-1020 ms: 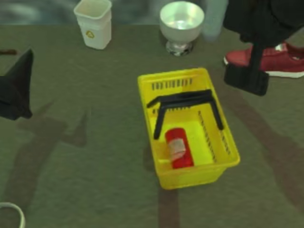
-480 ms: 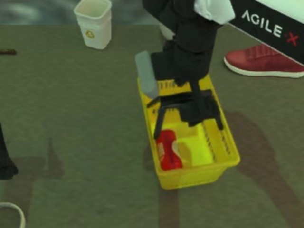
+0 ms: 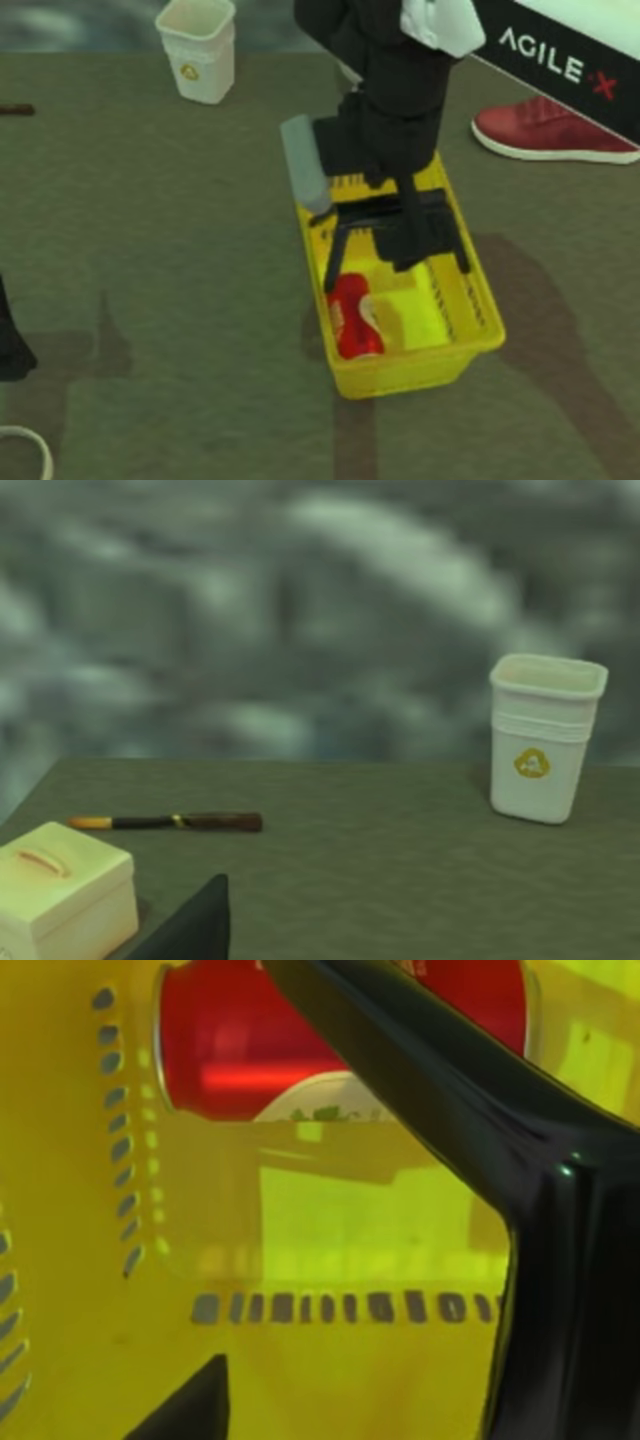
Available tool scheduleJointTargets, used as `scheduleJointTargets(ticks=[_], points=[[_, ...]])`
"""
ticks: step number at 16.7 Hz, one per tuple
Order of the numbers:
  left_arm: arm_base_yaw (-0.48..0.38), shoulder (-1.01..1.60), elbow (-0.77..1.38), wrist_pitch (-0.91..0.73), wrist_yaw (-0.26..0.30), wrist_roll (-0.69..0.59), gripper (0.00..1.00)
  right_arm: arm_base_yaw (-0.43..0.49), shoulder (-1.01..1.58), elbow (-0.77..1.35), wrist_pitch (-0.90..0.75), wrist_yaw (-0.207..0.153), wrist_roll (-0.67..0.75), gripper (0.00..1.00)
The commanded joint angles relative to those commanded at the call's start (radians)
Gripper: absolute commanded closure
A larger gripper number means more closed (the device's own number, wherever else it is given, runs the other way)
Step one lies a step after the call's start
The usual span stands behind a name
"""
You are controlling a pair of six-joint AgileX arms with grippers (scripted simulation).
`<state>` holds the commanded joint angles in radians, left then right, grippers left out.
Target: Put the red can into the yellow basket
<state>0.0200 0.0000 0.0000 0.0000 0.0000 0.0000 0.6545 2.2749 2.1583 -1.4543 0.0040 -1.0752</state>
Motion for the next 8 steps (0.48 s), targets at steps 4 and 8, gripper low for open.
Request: scheduleJointTargets(ticks=[4, 8], points=[[0.0, 0.0, 0.0, 0.0, 0.0, 0.0, 0.0, 0.003, -0.008, -0.072, 0.064, 0.0, 0.001, 0.0], [0.0, 0.0, 0.0, 0.0, 0.0, 0.0, 0.0, 0.003, -0.009, -0.08, 0.071, 0.0, 0.001, 0.0]])
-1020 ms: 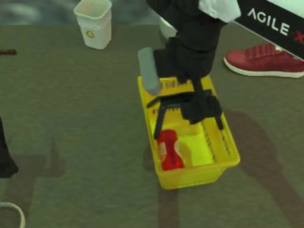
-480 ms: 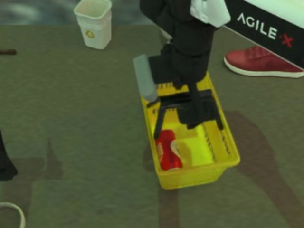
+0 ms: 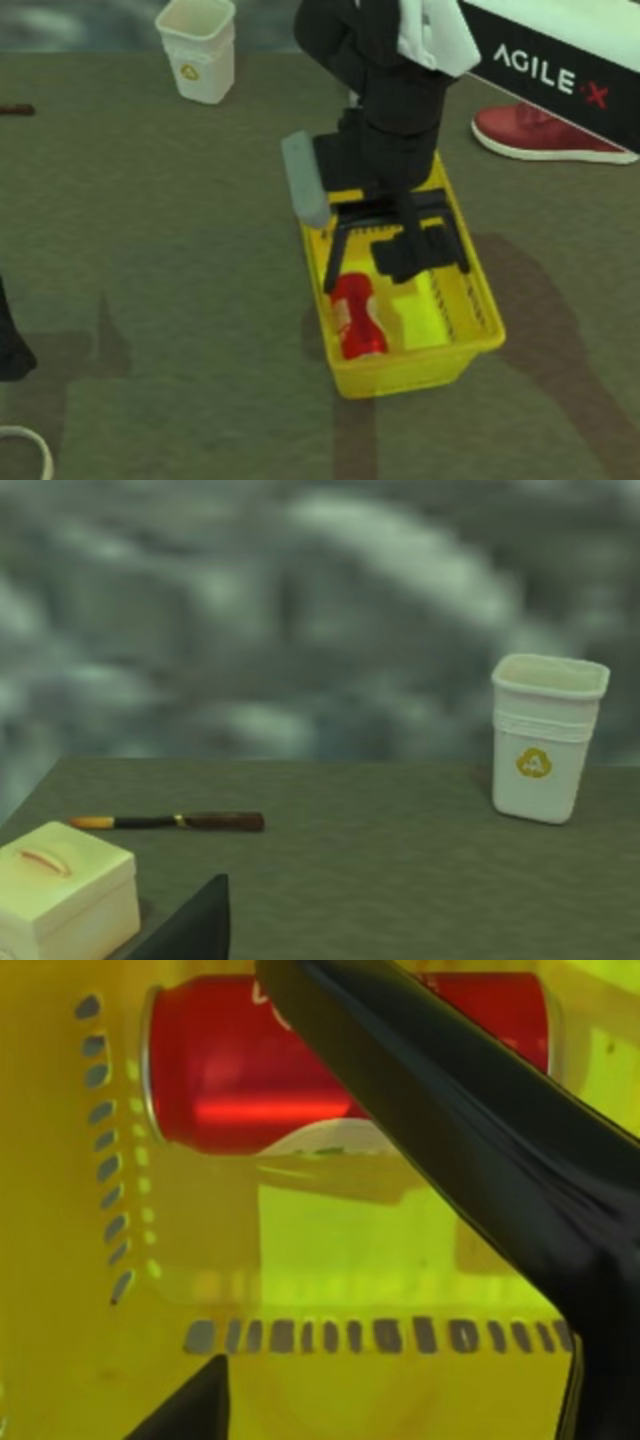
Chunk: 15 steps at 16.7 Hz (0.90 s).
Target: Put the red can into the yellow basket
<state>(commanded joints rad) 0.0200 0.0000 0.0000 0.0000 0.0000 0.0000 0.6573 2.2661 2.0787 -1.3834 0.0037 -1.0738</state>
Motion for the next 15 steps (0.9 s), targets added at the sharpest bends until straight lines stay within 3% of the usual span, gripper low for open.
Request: scheduleJointTargets(ticks=[13, 15], points=[[0.0, 0.0, 0.0, 0.0, 0.0, 0.0, 0.0, 0.0, 0.0, 0.0, 0.0, 0.0, 0.0, 0.98], [0.0, 0.0, 0.0, 0.0, 0.0, 0.0, 0.0, 0.0, 0.0, 0.0, 0.0, 0.0, 0.0, 1.0]])
